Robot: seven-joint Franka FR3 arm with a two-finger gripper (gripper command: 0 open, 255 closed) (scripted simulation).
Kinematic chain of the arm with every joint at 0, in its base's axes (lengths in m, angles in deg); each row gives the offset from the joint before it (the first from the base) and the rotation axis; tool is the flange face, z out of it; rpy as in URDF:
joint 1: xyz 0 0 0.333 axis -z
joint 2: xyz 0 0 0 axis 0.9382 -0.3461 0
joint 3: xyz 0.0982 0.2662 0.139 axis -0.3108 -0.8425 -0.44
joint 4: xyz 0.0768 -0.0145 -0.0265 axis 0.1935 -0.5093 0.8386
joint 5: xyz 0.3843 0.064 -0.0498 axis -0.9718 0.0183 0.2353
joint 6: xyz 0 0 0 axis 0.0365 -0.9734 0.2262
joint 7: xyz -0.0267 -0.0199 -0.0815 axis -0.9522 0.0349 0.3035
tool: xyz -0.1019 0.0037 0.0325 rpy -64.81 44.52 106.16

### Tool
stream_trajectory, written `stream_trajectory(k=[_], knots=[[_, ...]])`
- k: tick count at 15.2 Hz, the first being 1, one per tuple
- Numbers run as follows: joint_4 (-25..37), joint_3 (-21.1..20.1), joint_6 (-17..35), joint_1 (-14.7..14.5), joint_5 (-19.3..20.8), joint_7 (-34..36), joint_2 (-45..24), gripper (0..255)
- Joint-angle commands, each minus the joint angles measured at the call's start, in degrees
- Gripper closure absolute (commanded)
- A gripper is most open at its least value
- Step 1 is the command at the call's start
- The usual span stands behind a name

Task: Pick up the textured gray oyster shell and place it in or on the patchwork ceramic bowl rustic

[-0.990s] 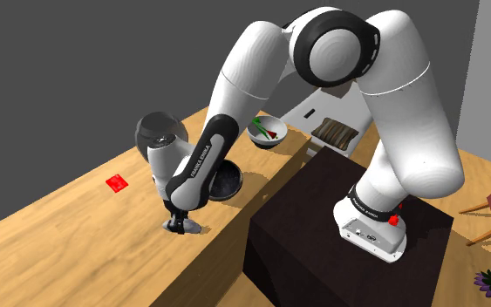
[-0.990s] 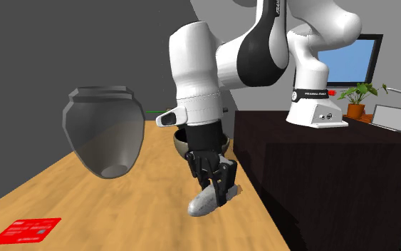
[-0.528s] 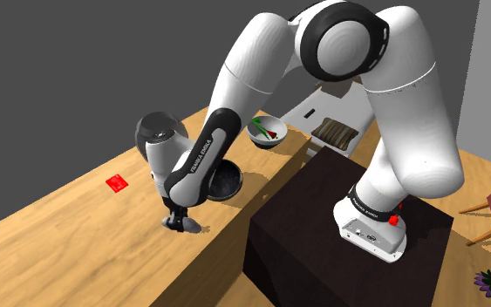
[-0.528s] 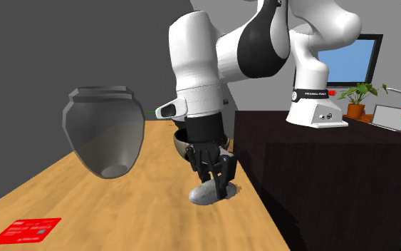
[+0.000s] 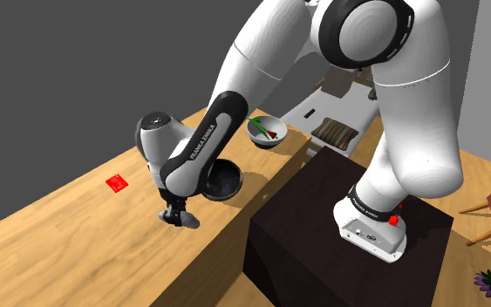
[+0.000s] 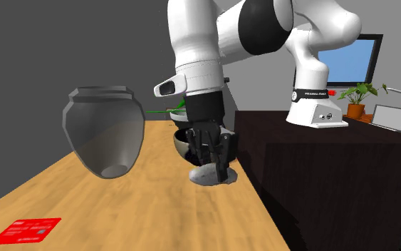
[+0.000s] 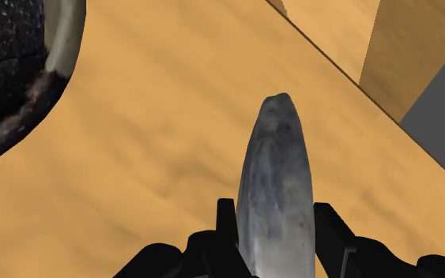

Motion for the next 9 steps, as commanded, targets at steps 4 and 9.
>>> stream_trajectory(k=[4, 9], knots=[[-0.7, -0.7, -2.7, 0.6, -0.7, 0.0, 3.4, 255], [-1.0, -1.3, -5.5, 1.1, -1.4, 0.0, 6.7, 255]])
